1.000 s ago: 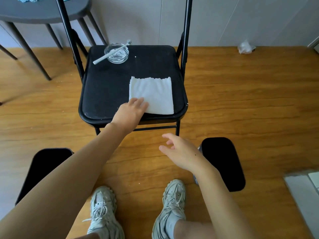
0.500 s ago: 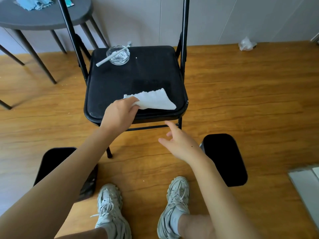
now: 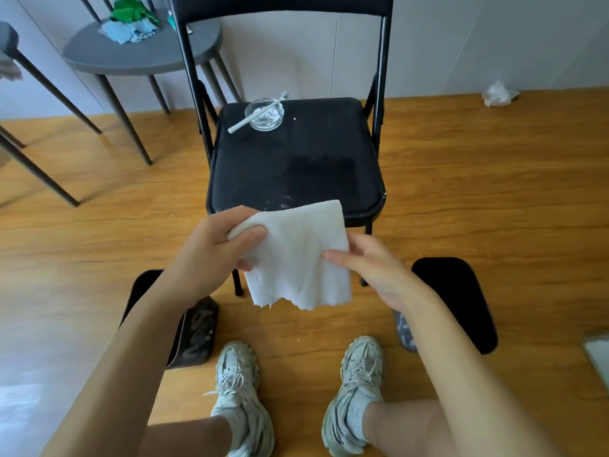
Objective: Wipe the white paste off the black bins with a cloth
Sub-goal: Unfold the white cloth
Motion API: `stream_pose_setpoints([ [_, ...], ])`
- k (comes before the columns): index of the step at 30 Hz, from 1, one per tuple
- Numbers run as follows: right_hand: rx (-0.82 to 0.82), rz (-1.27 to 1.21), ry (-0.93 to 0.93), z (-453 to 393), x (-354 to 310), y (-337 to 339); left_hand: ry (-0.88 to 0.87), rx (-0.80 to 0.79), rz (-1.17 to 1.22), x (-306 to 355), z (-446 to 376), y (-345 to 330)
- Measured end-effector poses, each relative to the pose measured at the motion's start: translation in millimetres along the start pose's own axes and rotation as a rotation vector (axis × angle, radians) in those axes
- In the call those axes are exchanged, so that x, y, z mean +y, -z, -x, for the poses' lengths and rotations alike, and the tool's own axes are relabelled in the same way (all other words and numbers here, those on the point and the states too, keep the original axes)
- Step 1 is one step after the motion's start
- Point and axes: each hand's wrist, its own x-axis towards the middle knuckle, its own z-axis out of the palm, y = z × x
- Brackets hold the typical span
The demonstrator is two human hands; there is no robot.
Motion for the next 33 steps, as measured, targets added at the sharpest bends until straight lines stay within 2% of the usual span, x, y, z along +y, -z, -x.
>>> stream_pose_setpoints([
  [6, -0.071, -0.044, -0.057, 2.0, -0.5, 0.9, 0.153, -0.065, -0.117, -26.3, 8.3, 0.4],
  [10, -0.064, -0.078, -0.099, -5.0, 0.0, -4.3, 0.277, 0.068, 0.027, -36.6, 2.7, -4.6],
  [12, -0.008, -0.101, -0.099, -9.0, 0.2, -6.4, 0.385, 0.12, 0.151, -39.0, -2.8, -8.9],
  [16, 0.117, -0.203, -0.068, -13.4, -0.3, -5.6, 0.577, 0.083, 0.698, -39.8, -10.3, -17.8],
  [17, 0.152, -0.229, -0.062, -14.1, 0.0, -5.5, 0.591, 0.07, 0.767, -39.6, -11.2, -20.4],
  [21, 0.215, -0.319, -0.081, -15.4, -0.3, -7.6, 0.557, 0.038, 0.744, -40.1, -13.6, -31.1],
  [29, 0.147, -0.391, -0.148, -15.3, -3.7, -12.2, 0.266, 0.03, 0.307, -42.7, -13.6, -21.8],
  [33, 0.09, -0.414, -0.137, -15.4, -7.0, -12.1, 0.205, -0.032, 0.291, -39.4, -10.3, -12.2],
])
